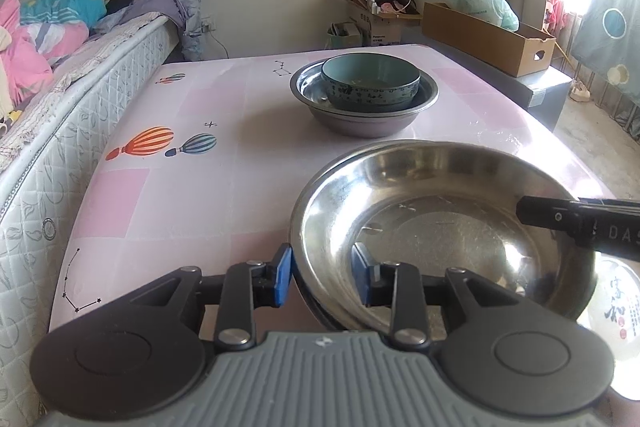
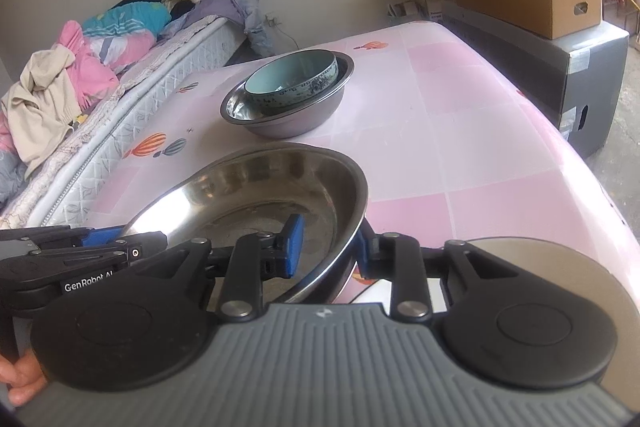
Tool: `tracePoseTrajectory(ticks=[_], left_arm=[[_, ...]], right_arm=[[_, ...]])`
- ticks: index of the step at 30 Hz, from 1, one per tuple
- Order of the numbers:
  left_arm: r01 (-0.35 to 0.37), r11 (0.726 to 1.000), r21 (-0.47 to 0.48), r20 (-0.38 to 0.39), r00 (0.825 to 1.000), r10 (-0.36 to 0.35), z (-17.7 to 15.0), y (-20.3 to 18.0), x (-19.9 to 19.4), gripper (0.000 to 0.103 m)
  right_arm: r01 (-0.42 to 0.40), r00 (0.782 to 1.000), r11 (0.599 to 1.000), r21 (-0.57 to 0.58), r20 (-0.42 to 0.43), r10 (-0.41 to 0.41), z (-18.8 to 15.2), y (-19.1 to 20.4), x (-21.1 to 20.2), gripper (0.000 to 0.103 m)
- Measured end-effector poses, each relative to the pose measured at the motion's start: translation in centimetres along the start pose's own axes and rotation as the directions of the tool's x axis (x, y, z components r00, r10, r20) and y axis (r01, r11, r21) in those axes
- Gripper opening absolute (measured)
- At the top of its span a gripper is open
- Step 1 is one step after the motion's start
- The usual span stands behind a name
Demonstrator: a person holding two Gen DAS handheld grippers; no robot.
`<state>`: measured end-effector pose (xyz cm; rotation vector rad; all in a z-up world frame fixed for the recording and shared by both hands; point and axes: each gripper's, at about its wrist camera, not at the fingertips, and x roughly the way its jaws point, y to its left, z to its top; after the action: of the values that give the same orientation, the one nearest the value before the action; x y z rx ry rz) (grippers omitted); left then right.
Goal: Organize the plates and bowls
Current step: 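Lower the stainless bowl and plate onto the other stainless dish and open both grippers, then lift both grippers away from the stacked stainless dishes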
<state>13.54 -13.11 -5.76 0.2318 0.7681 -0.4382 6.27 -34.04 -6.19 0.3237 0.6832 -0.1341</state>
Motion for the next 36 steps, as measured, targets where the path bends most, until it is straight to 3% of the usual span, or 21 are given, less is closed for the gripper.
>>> tracePoseTrajectory(ticks=[15, 23, 36], left_arm=[[-0.008, 1.0, -0.014, -0.006, 1.0, 0.008, -0.6, 0.6, 0.2, 0.037], [-0.004, 0.999, -0.032, -0.021, 1.0, 0.003, -1.2, 0.9, 0.5, 0.037], [0.018, 0.998, -0.052, -0.042, 0.999, -0.02, -1.5, 1.1, 0.9, 0.037]], right_arm=[[0.027, 1.0, 0.999, -0.025, 0.016, -0.026, 0.5, 0.3, 0.3, 0.055], [0.056, 0.997, 0.997, -0.053, 0.059, -0.053, 0.5, 0.2, -0.6, 0.054], [0.07, 0.997, 0.99, -0.121, -0.011, -0.072, -0.6, 2.0, 1.7, 0.054]])
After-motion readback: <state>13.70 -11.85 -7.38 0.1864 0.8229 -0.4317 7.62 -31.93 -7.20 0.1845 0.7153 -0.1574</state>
